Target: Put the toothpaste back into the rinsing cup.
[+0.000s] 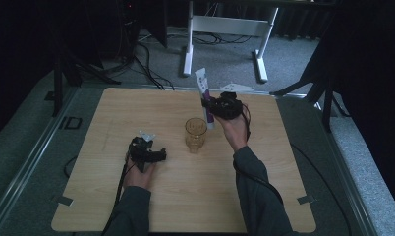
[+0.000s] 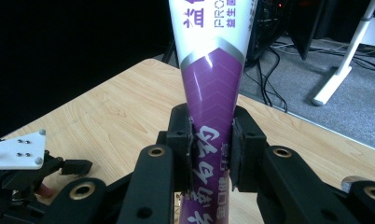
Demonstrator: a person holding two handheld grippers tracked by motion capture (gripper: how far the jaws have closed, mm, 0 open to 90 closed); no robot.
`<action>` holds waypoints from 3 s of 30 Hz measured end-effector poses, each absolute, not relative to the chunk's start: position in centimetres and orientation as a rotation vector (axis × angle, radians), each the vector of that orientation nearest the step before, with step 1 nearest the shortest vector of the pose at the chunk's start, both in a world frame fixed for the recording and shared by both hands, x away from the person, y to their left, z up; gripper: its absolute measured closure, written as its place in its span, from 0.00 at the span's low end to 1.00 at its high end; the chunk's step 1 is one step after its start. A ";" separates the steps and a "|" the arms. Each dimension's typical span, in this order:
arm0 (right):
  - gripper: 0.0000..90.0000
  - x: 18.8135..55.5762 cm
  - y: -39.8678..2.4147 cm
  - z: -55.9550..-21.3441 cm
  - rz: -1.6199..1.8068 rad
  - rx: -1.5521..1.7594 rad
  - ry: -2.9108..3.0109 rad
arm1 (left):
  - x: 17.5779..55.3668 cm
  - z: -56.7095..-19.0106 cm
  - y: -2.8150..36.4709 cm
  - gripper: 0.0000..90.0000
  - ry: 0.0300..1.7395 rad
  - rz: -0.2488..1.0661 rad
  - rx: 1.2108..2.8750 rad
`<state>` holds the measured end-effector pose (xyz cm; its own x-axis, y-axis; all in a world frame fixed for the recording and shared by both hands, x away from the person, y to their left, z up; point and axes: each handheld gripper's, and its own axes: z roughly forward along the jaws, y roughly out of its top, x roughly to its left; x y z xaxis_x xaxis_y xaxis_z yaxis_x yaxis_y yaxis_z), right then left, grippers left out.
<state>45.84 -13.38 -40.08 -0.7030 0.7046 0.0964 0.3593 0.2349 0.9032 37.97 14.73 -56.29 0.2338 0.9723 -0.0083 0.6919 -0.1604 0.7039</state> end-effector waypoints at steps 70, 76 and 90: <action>0.78 45.6 -10.1 -43.2 1.377 0.954 2.282 | 38.0 -56.3 14.7 0.14 1.522 0.618 1.921; 0.77 45.4 -10.2 -44.0 1.368 0.955 2.296 | 38.0 -56.3 14.7 0.14 1.522 0.619 1.921; 0.76 45.1 -10.4 -45.3 1.339 0.974 2.327 | 38.0 -56.3 14.7 0.14 1.522 0.618 1.921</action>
